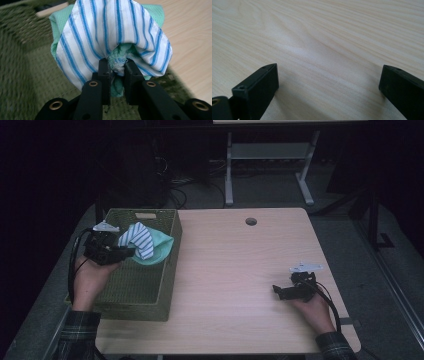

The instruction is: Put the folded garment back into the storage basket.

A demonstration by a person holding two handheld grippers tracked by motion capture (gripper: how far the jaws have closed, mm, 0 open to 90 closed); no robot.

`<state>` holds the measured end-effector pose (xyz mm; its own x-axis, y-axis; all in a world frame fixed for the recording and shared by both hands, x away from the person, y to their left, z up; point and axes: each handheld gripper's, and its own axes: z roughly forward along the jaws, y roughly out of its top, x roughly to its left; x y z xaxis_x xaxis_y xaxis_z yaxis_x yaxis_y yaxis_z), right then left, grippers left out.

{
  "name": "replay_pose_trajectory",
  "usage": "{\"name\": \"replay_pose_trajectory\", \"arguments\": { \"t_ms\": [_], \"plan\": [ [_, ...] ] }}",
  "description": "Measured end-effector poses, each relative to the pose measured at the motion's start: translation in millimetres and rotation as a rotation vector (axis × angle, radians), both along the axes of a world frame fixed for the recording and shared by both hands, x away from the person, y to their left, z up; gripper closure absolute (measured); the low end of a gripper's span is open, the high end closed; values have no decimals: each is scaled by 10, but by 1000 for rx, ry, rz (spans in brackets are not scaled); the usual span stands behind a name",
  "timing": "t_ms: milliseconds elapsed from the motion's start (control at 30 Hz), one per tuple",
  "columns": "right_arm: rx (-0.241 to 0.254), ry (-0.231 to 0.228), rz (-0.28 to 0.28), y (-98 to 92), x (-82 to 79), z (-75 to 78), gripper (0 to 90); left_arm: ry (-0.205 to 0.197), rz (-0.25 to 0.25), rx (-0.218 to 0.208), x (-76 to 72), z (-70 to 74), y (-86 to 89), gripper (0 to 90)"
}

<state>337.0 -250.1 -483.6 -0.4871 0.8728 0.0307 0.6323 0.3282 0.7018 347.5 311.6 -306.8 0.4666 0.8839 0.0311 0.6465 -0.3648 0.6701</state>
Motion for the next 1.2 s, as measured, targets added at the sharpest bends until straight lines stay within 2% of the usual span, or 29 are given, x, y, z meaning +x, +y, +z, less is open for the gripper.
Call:
{"name": "replay_pose_trajectory", "arguments": {
  "t_ms": [200, 533, 900, 1200],
  "plan": [
    [0, 0, 0, 0, 0, 0, 22, 26, 55, 17, 13, -173, 153, 774],
    [0, 0, 0, 0, 0, 0, 22, 89, 97, 34, 117, -491, 237, 771],
    [-1, 0, 1, 0, 0, 0, 22, 166, 100, 32, 204, -777, 255, 760],
    [0, 0, 2, -1, 0, 1, 22, 180, 92, 41, 236, -868, 248, 740]
  ]
}}
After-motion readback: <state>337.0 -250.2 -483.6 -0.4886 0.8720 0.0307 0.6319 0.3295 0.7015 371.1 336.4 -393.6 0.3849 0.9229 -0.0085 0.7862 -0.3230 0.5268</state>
